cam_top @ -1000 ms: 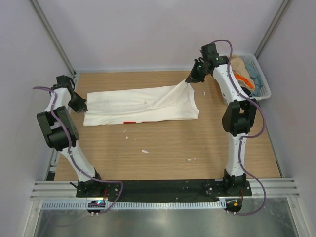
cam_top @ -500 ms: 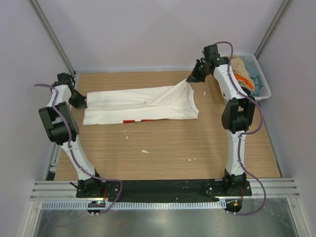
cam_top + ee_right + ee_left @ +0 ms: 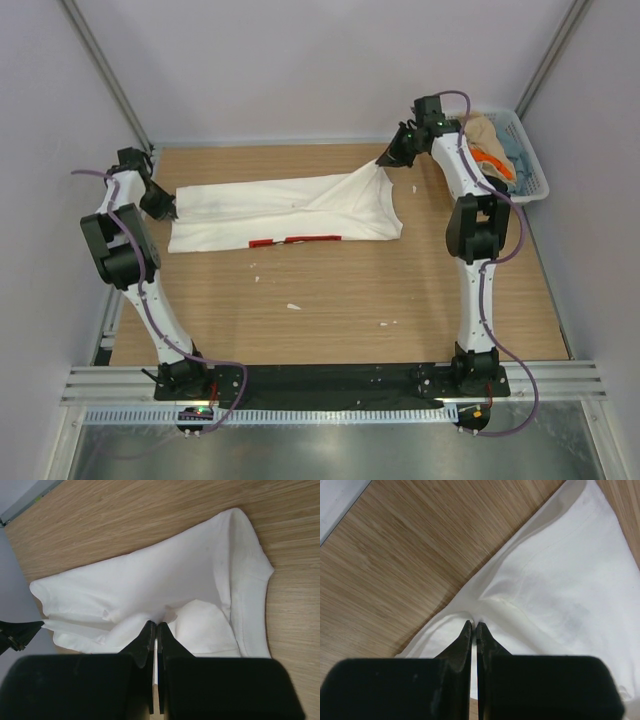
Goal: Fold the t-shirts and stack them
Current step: Fold the tshirt
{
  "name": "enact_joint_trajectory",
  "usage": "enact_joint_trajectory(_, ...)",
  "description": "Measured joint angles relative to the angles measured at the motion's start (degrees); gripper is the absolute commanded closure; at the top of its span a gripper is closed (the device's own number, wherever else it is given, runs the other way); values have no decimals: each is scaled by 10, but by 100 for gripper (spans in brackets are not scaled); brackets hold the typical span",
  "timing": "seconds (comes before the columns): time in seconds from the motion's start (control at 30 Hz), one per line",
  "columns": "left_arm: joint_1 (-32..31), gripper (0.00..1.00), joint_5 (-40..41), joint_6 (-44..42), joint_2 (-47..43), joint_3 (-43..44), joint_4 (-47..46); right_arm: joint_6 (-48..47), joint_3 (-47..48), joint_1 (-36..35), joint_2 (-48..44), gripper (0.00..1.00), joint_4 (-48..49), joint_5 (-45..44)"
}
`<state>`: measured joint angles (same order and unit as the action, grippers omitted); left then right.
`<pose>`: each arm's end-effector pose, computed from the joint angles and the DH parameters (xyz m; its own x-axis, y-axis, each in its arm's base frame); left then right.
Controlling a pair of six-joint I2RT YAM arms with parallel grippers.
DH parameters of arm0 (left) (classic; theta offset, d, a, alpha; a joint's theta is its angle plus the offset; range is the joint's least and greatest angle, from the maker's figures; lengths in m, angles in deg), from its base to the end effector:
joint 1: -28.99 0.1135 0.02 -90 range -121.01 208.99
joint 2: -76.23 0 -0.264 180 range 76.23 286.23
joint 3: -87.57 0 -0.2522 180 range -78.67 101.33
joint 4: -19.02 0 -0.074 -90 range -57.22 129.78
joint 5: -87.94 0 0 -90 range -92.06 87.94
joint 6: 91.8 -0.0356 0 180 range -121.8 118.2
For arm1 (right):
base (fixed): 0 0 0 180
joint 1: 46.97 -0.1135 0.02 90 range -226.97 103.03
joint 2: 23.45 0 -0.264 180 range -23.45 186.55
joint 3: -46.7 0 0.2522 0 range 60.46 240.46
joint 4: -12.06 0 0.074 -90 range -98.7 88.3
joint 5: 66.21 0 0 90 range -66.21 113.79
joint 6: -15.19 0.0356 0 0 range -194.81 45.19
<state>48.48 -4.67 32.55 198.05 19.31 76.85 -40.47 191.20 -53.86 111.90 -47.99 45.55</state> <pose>0.4235 0.1482 0.1922 -0.5422 -0.7898 -0.2867 -0.7547 0.6078 -0.2470 0.5190 0.0760 0.2561 -0.8299 0.4274 -0.3585 0.1510 0.7907 0.5933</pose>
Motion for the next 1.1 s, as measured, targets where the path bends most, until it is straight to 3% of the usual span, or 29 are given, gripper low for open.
enact_joint_trajectory(0.1,0,99,0,0,4,6,0,3,1,0,11,99,9,5)
enact_joint_trajectory(0.37,0,75,6,0,24,23,3,10,0,1,23,97,33,14)
enact_joint_trajectory(0.47,0,67,11,-1,27,23,3,28,-24,3,23,93,83,21)
enact_joint_trajectory(0.63,-3,55,34,-16,25,29,3,75,-51,12,45,66,156,28)
enact_joint_trajectory(0.73,-9,53,55,-32,8,30,4,89,-19,19,79,48,163,29)
enact_joint_trajectory(0.93,-30,53,76,-53,-78,22,4,54,8,28,84,48,111,10)
enact_joint_trajectory(1.0,-38,54,70,-52,-117,10,0,31,-32,29,51,48,89,1)
enact_joint_trajectory(1.1,-51,58,27,-41,-165,-28,-21,-5,-164,28,-50,48,71,-2)
